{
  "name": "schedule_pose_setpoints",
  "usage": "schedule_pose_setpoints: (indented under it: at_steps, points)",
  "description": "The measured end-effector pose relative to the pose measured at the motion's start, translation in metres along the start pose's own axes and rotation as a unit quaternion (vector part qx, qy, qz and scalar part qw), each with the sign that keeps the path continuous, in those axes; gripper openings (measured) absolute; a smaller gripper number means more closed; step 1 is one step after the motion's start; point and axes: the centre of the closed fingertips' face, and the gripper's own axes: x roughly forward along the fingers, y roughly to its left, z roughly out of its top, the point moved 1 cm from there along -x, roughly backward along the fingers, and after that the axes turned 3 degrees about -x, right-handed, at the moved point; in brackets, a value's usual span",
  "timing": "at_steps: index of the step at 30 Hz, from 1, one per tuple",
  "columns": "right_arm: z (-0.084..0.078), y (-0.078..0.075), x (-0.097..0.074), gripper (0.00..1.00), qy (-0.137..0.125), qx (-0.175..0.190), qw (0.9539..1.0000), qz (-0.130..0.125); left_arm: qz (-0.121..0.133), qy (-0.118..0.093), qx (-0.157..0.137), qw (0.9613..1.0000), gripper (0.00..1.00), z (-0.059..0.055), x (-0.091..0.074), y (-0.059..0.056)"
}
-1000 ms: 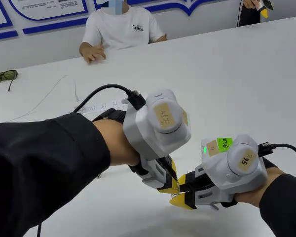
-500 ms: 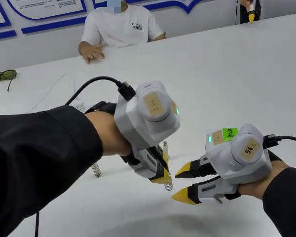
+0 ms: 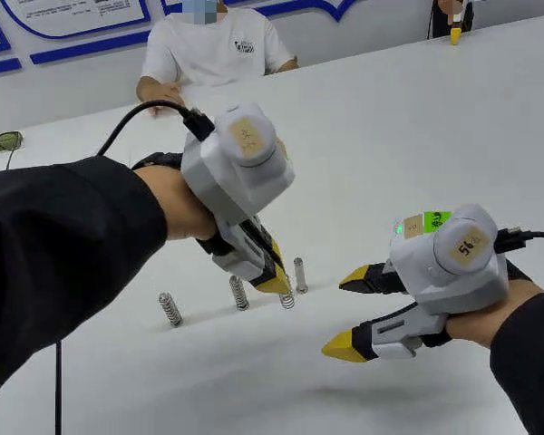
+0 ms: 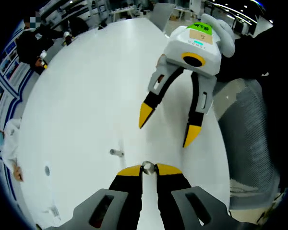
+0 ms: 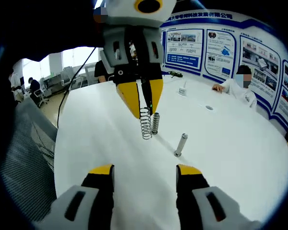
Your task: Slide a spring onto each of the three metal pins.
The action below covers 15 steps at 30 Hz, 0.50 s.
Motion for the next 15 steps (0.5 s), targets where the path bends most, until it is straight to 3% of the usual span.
schedule_pose_setpoints:
  at_steps: [15]
  points:
    - [-0.002,-0.014,-0.008,0.67,-0.008,0.018,0.9995,-0.025,0.010,0.004,-0.022,0.9997,0.09,0.002,-0.003,0.027]
